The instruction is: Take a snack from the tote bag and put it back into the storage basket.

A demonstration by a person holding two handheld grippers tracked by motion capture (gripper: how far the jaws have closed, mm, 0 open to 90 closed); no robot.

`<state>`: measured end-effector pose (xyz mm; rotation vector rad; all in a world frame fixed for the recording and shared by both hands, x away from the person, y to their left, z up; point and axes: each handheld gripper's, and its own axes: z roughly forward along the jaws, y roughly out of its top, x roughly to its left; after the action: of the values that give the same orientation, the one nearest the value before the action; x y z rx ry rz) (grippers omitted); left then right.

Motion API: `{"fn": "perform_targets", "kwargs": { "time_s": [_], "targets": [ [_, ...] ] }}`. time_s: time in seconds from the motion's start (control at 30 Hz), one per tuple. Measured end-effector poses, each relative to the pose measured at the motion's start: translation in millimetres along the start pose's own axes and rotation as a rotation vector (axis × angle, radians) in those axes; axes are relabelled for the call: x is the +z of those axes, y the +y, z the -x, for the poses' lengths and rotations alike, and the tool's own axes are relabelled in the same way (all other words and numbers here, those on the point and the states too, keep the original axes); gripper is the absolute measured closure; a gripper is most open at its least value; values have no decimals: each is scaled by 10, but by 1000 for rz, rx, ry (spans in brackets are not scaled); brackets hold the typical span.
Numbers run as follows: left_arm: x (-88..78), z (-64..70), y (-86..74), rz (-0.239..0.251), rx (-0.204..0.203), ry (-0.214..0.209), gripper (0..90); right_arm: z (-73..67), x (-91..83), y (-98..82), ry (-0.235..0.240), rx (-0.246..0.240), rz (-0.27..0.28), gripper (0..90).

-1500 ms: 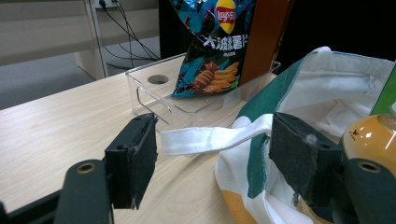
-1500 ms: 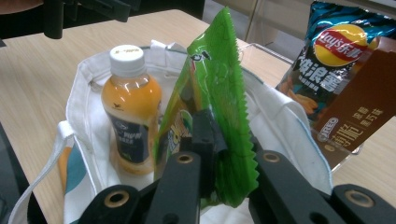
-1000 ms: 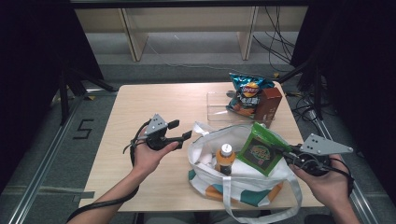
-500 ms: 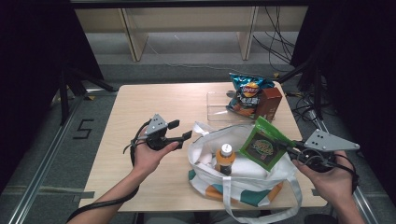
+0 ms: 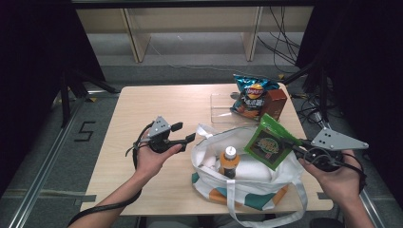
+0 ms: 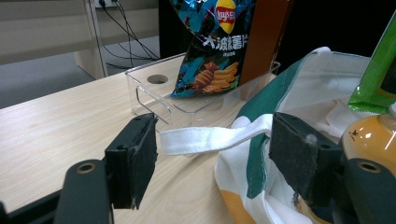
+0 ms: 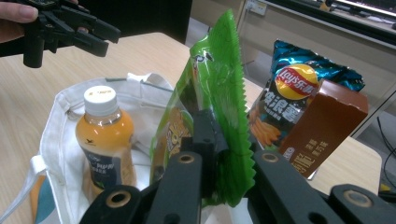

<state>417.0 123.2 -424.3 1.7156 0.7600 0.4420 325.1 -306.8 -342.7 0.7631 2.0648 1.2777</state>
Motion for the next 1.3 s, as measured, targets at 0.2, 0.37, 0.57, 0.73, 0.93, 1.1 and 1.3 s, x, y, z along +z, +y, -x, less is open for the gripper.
{"fn": "perform_targets", "kwargs": {
  "time_s": [0.2, 0.37, 0.57, 0.73, 0.93, 1.1, 1.3],
  "targets": [
    [-3, -3, 1, 0, -1, 1, 317, 9, 5, 40, -1, -7, 8, 854],
    [-6, -8, 1, -1, 0, 3, 318, 24, 26, 54, -3, -12, 14, 854],
    [-8, -7, 3, 0, -2, 4, 317, 25, 37, 72, 1, 11, 17, 855],
    [-9, -7, 3, 1, -3, 4, 317, 45, 48, 89, -8, 20, 36, 854],
    [-9, -10, 4, 1, -3, 4, 317, 64, 62, 111, 2, 18, 36, 855],
    [-12, -11, 7, 3, -2, 3, 317, 78, 79, 125, -3, 6, 40, 855],
    [-11, -8, 7, 4, -3, 4, 317, 83, 92, 153, -5, 15, 48, 854]
  ]
}}
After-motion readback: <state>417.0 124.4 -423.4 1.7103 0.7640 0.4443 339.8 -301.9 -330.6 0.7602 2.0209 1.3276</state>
